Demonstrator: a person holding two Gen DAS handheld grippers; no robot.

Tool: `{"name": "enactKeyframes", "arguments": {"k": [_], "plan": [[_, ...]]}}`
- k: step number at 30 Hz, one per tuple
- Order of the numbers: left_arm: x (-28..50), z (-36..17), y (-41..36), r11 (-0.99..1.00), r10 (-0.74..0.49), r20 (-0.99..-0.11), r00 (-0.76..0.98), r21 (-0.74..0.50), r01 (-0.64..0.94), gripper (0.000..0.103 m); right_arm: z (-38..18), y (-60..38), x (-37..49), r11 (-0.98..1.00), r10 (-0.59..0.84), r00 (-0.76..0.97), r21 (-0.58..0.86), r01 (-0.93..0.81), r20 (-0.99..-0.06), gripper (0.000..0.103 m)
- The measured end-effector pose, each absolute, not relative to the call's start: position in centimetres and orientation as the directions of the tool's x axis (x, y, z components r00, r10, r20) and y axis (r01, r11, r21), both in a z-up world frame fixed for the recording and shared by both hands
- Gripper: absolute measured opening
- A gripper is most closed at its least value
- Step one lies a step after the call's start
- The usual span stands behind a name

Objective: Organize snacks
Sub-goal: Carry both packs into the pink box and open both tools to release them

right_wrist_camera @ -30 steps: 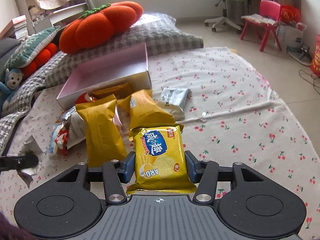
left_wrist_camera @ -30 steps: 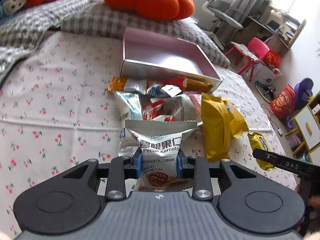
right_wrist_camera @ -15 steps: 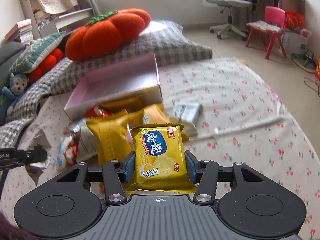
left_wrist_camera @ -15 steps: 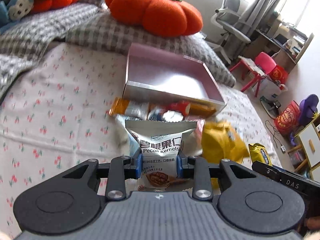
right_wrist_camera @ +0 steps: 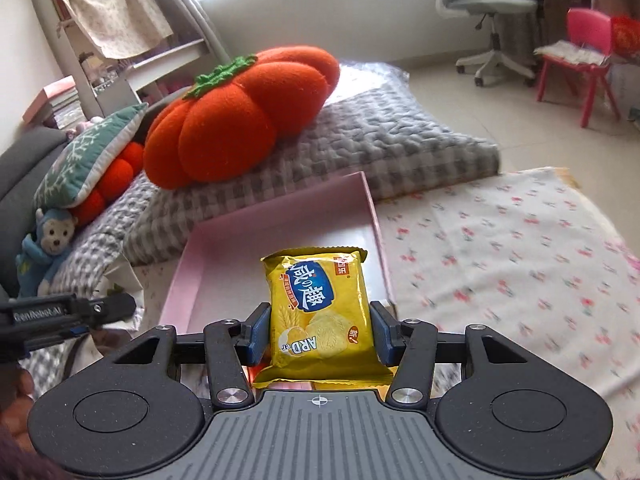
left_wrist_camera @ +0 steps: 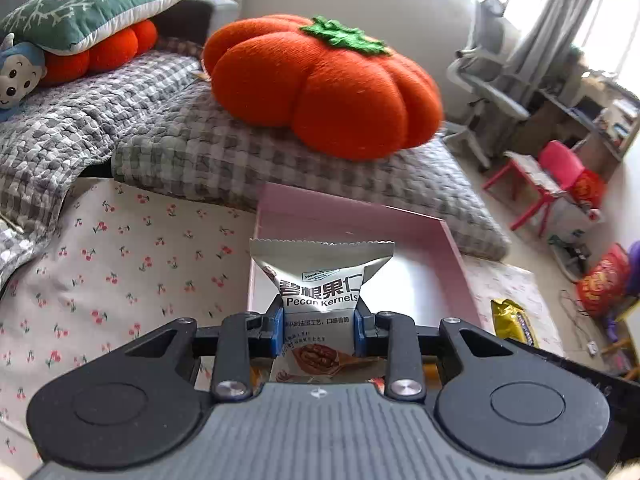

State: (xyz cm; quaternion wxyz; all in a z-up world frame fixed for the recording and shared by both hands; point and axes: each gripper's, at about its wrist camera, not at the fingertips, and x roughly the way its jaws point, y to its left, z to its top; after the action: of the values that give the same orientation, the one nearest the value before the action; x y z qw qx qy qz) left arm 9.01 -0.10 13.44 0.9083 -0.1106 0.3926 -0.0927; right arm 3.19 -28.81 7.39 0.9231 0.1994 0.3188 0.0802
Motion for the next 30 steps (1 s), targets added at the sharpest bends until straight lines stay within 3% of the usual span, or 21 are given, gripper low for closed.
{"name": "enactKeyframes", "arguments": {"k": [15, 18, 23, 25, 28, 30], "plan": [[14.8, 9.6, -1.3, 0.981, -0.179, -0.75, 0.637, -0.182, 0.062, 0.029, 4.6, -27.0, 10.5, 0.907, 0.274, 0.724, 0.42, 0.025, -0.633, 0.051], [15.0, 9.0, -1.3, 0.98, -0.181, -0.759, 0.626, -0.189, 0.055, 0.037, 4.1, -26.7, 10.8, 0.906, 0.274, 0.716, 0.422, 0.031, -0.642, 0.052], [14.8, 9.1, -1.5, 0.986, -0.156, -0.761, 0.629, -0.158, 0.053, 0.039, 4.0, -26.4, 10.7, 0.914, 0.255, 0.715, 0.403, 0.042, -0.651, 0.052], [14.5, 9.7, -1.0, 0.984, -0.161, -0.754, 0.637, -0.172, 0.045, 0.043, 4.2, -26.7, 10.0, 0.915, 0.241, 0.724, 0.4, 0.052, -0.647, 0.052], [13.5, 11.2, -0.2, 0.985, -0.145, -0.739, 0.658, -0.171, 0.024, 0.06, 4.7, -27.3, 8.4, 0.91, 0.235, 0.729, 0.408, 0.066, -0.643, 0.054], [12.5, 12.6, 0.6, 0.986, -0.105, -0.731, 0.674, -0.163, -0.024, 0.082, 5.2, -27.8, 7.0, 0.907, 0.226, 0.738, 0.414, 0.079, -0.636, 0.054]]}}
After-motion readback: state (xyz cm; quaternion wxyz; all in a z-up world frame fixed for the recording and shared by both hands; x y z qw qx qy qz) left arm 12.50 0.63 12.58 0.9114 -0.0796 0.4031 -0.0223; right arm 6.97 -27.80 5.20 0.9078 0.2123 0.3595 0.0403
